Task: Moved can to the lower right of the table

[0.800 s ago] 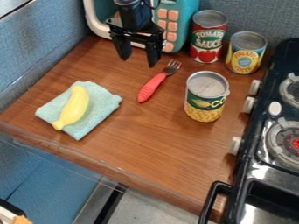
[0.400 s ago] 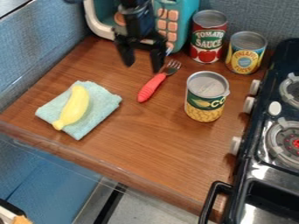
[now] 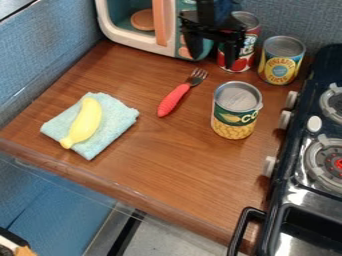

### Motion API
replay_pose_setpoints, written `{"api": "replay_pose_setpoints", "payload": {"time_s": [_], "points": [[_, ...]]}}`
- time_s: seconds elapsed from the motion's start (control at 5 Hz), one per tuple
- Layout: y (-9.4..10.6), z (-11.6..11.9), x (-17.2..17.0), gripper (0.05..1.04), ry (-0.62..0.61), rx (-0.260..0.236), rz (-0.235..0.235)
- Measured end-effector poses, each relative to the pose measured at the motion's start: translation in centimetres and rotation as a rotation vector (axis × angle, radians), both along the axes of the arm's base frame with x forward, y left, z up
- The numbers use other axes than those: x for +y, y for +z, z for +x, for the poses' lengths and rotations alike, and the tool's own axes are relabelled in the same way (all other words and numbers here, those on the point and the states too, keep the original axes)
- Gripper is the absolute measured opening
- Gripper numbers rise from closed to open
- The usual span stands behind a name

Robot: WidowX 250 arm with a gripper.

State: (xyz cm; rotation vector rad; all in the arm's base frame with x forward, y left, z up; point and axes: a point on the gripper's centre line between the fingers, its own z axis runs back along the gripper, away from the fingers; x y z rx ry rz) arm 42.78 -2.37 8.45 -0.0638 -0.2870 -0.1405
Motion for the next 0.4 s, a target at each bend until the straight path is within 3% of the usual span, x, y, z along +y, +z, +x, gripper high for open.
{"api": "replay_pose_setpoints", "payload": {"time_s": [0.2, 0.4], "points": [[-0.1, 1.8, -2.4, 1.000, -0.025, -0.022, 0.003], [-2.0, 3.2, -4.8, 1.000, -0.041, -0.002, -0.010]]}}
